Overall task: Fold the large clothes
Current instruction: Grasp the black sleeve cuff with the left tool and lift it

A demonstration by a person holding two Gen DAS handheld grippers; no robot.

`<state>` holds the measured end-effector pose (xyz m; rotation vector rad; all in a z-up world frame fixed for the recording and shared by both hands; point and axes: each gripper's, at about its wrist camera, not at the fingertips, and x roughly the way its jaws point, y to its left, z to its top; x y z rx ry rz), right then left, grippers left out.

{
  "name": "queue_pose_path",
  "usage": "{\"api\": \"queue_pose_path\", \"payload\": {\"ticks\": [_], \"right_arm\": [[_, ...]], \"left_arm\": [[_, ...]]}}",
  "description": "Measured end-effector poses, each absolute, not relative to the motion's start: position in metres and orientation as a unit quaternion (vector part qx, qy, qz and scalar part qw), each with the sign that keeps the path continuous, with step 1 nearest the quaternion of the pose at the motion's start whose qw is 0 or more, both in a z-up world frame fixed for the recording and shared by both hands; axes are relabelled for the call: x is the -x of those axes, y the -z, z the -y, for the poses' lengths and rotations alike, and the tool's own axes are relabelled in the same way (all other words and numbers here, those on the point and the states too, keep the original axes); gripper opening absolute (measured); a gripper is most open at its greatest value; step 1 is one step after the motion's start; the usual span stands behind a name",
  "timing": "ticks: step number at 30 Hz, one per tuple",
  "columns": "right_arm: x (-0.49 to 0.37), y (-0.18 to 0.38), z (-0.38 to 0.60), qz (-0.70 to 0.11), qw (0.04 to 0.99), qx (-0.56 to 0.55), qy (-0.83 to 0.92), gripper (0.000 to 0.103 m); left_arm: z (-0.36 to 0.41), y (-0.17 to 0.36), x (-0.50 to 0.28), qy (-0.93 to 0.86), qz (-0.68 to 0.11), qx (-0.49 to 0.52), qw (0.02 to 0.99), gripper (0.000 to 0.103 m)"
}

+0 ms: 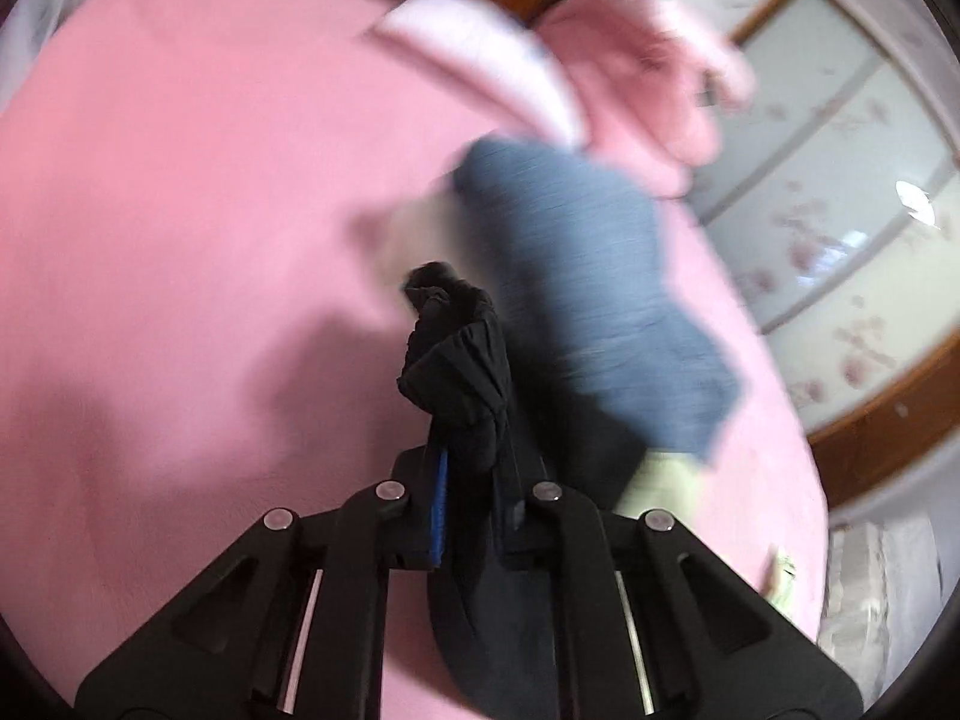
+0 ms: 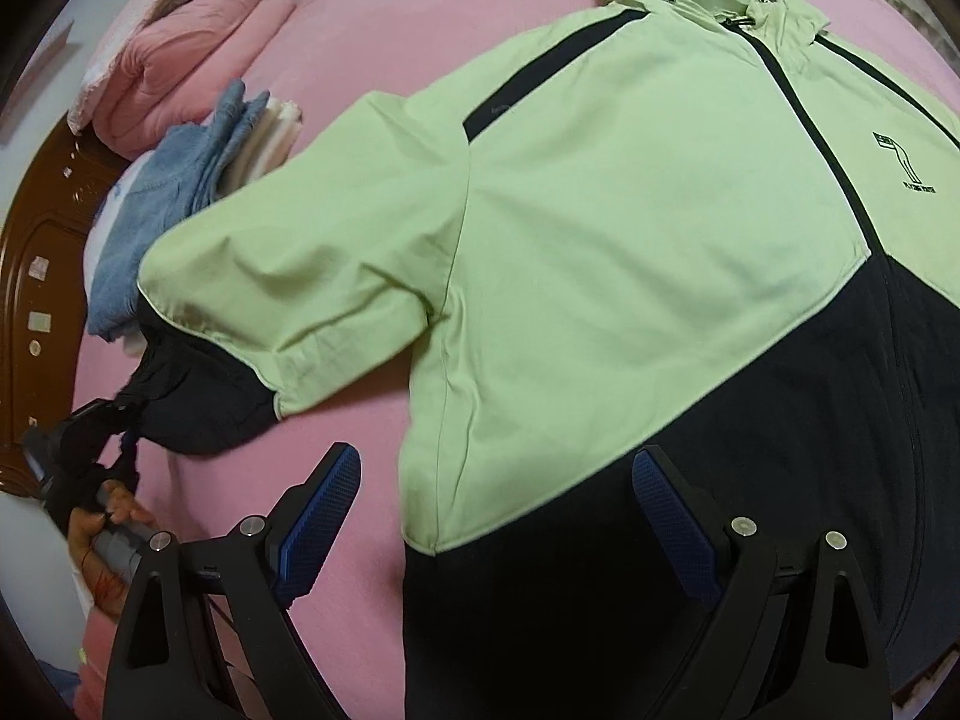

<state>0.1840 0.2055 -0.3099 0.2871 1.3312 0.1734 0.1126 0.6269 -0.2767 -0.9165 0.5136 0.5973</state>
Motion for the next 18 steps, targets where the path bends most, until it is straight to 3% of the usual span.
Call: {"api": "queue_pose_path", "payload": {"ticks": [11, 18], "right_arm": [[-0.214, 0.281, -0.115, -0.583, 0.771, -0.229, -0.112, 0.094], [-0.233, 0.248, -0.010, -0.533, 0.811, -0.223, -0.091, 0.094]], "left_arm": [[-0.477, 0.135, -0.202, -0.076, -0.178, 0.296, 0.935, 0.008], [-0.302, 0.141, -0.298, -0.030, -0.285, 0.200, 0.937, 0.008]]}}
